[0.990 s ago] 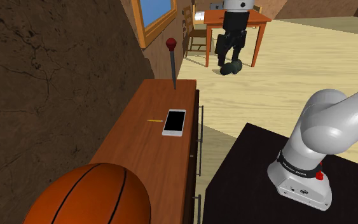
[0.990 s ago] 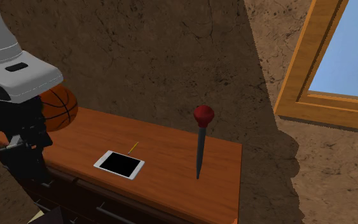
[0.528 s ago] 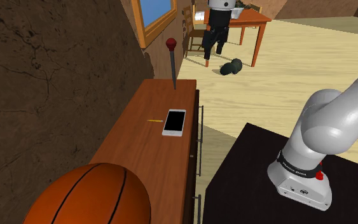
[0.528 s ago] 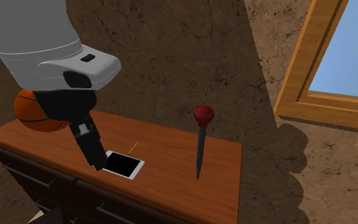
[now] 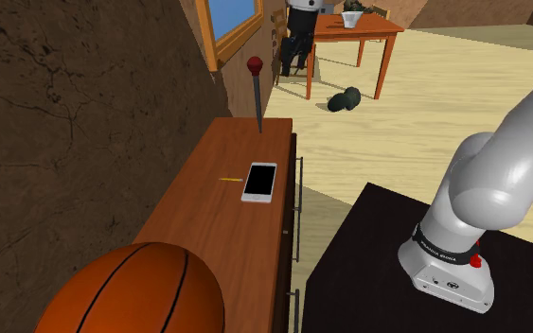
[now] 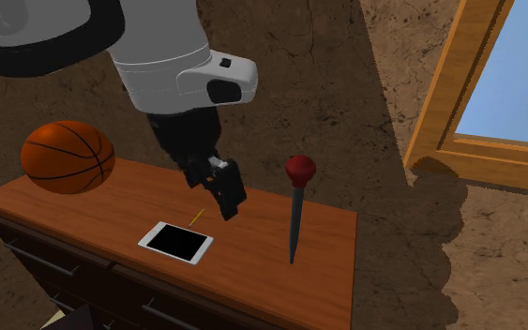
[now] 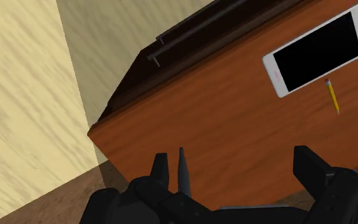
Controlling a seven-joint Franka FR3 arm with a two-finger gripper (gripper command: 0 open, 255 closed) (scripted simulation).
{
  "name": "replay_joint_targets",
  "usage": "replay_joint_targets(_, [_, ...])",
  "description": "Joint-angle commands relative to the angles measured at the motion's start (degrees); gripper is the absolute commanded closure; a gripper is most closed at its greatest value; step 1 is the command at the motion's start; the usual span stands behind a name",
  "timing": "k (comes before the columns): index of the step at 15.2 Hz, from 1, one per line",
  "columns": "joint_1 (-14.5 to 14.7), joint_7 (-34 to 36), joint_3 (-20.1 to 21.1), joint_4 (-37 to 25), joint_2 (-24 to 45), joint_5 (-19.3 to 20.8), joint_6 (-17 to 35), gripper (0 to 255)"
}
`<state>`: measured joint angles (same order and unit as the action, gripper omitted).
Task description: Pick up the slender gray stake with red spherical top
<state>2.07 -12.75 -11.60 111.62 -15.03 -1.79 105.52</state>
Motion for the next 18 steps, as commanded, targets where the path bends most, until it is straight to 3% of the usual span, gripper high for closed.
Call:
replay_joint_targets(1, [0.2, -2.8, -0.9, -4.8, 4.4, -1.0, 0.8, 0])
replay_joint_targets(11, [-1.1, -14.3, -2.8, -31.6, 25.1, -8.0, -0.3, 0])
replay_joint_targets(18, [-0.8, -14.9, -2.6, -26.0, 24.4, -8.0, 4.7, 0])
